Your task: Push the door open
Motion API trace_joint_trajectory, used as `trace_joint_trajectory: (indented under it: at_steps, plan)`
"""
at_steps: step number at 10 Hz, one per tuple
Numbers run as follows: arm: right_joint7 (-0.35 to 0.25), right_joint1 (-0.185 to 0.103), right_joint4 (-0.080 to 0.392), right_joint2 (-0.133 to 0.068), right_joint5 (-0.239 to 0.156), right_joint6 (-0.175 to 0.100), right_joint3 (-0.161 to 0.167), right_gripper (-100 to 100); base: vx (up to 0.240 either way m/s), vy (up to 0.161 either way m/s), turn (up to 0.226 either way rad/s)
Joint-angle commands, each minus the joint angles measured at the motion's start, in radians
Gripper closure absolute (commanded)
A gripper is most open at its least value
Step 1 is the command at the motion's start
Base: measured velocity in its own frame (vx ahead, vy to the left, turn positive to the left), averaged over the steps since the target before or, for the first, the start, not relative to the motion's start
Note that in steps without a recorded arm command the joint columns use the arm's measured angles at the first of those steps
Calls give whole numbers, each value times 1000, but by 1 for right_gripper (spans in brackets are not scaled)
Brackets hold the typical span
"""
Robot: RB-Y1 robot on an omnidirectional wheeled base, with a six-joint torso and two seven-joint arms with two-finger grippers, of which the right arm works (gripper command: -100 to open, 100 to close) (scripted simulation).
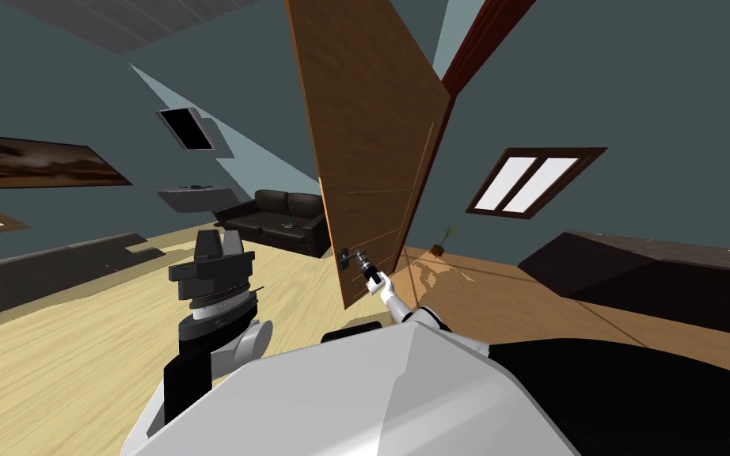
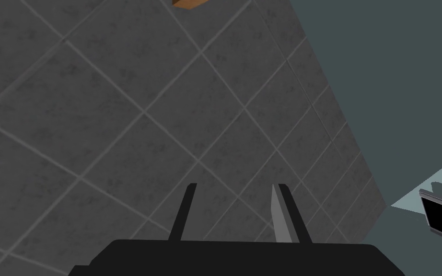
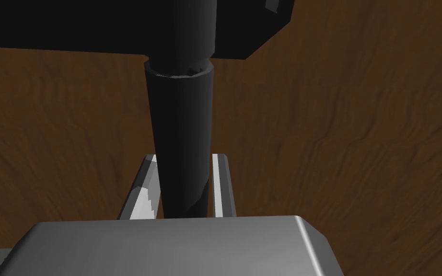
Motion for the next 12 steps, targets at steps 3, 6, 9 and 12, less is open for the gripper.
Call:
trace_joint_trajectory:
  at_steps: [3, 6, 9, 12]
  plan:
    - [16, 3, -15, -16, -9, 1, -37, 100, 134, 187, -66]
    - [29, 4, -13, -3, -18, 3, -69, 100, 141, 178, -69]
    - [39, 4, -12, 22, -23, 4, -90, 100, 92, 131, -64]
    - [45, 7, -18, -17, -31, 7, -122, 100, 95, 100, -62]
